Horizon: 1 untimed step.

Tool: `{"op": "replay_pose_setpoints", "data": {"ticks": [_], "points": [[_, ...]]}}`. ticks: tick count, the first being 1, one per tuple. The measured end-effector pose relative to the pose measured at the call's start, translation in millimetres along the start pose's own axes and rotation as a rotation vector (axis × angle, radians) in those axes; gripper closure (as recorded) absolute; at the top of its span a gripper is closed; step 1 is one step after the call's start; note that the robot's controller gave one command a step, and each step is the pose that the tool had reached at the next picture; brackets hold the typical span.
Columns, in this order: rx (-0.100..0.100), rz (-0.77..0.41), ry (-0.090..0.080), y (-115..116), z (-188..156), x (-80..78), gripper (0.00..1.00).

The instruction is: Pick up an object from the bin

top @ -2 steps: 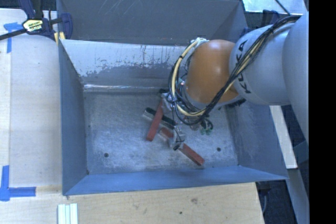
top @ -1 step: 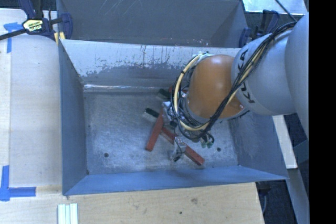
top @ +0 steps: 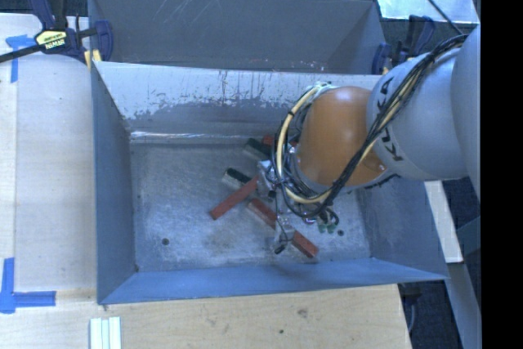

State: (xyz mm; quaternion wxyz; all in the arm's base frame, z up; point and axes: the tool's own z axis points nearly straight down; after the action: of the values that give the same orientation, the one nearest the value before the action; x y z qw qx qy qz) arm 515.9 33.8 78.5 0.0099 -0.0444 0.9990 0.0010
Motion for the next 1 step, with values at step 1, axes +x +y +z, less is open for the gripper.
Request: {"op": "replay_pose_setpoints", "data": {"ticks": [1], "points": [[0.002,0.023,0.019,-17.7,-2.4,17.5,0.0]]}}
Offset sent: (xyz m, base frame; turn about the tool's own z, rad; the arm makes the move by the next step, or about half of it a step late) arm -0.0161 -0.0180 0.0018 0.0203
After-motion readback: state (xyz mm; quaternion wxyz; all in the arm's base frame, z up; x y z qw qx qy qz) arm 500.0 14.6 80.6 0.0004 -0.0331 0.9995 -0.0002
